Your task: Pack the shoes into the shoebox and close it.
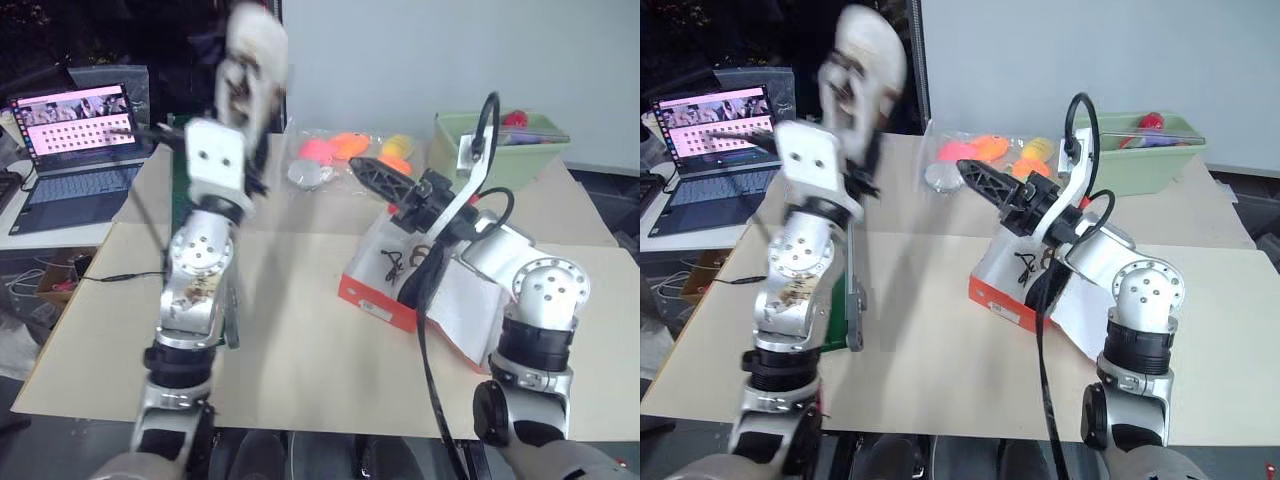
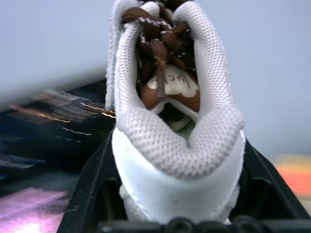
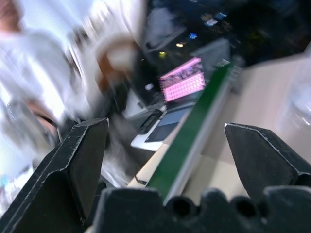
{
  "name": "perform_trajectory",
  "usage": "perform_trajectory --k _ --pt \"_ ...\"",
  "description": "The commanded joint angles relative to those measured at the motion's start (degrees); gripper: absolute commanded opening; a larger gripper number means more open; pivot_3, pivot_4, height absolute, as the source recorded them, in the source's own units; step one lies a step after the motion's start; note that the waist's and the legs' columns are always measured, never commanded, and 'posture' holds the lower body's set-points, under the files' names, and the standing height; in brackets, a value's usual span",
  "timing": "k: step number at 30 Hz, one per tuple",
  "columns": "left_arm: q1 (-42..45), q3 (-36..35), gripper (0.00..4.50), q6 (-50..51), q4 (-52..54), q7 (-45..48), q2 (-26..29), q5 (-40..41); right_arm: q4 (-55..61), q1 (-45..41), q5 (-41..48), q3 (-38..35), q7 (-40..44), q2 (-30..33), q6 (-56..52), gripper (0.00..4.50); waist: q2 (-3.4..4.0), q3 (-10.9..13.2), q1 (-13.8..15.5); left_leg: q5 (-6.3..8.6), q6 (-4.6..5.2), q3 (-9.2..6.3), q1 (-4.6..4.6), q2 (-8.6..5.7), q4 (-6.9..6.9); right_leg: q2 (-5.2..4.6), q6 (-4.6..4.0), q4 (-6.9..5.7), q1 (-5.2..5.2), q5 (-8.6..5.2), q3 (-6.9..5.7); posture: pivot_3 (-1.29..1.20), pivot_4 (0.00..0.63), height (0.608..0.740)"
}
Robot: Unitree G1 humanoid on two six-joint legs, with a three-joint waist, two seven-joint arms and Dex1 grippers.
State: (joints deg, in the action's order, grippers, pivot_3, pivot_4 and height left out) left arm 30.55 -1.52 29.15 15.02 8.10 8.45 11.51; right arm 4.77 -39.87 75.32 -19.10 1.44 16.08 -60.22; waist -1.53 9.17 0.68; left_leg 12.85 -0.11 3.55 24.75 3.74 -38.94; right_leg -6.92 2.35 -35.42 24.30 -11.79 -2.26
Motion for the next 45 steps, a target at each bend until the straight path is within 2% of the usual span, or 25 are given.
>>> perform_trajectory --k 1,6,16,24,28,34,45 --pt "0.51 -0.6 2.25 2.92 4.92 5.52 -0.68 7.82 -3.59 -1.57 9.71 -3.31 -6.35 -0.88 -1.09 4.5 0.0 0.07 -0.73 -0.01 0.0 0.0 0.04 0.01 0.02 0.03 0.0 -0.08 0.1 0.0 0.04 0.0 0.15 0.729" --pt "0.65 0.29 2.25 5.72 4.86 7.01 -0.04 9.48 -5.01 -1.99 14.53 -2.82 -9.96 -1.12 -0.62 4.5 0.02 0.07 -1.55 -0.01 0.0 -0.07 -0.01 0.14 0.04 0.22 0.01 -0.15 0.09 -0.03 0.1 0.0 0.15 0.729" --pt "-1.35 3.66 2.25 6.5 4.99 9.83 1.68 9.51 -4.21 -4.23 10.61 1.46 -10.05 -1.54 1.57 4.5 0.03 0.08 -1.4 -0.01 0.0 -0.09 -0.06 0.13 0.02 0.22 0.01 -0.18 0.03 -0.03 0.13 0.0 0.15 0.729" --pt "-1.06 5.22 2.25 7.89 6.15 11.46 0.04 11.64 -7.22 -8.19 5.98 3.96 -7.9 -4.44 3.11 4.5 0.03 0.08 -1.42 -0.01 0.0 -0.1 -0.05 0.14 0.02 0.24 0.01 -0.2 0.05 -0.03 0.14 0.0 0.15 0.729" --pt "0.83 2.97 2.25 6.8 5.34 9.72 -0.95 11.22 -6.48 -7.25 5.1 4.22 -7.52 -5.4 2.61 4.5 0.03 0.08 -1.29 -0.01 0.0 -0.1 -0.05 0.14 0.03 0.25 0.01 -0.17 0.05 -0.04 0.14 0.0 0.15 0.729" --pt "2.08 1.53 2.25 3.59 2.78 8.36 0.68 7.23 -5.42 -5.34 5.17 3.89 -7.64 -5.43 1.99 4.5 0.04 0.08 -1.32 -0.01 0.0 -0.1 -0.02 0.14 0.03 0.25 0.01 -0.13 0.04 -0.03 0.13 0.0 0.15 0.729" --pt "2.44 -1.03 2.25 2.75 2.12 7.49 2.31 6.93 -5.71 -4.74 5.2 3.82 -6.62 -4.3 1.97 4.5 0.05 0.09 -1.4 -0.01 0.0 -0.11 -0.03 0.15 0.05 0.26 0.01 -0.12 0.05 -0.03 0.13 0.0 0.15 0.729"
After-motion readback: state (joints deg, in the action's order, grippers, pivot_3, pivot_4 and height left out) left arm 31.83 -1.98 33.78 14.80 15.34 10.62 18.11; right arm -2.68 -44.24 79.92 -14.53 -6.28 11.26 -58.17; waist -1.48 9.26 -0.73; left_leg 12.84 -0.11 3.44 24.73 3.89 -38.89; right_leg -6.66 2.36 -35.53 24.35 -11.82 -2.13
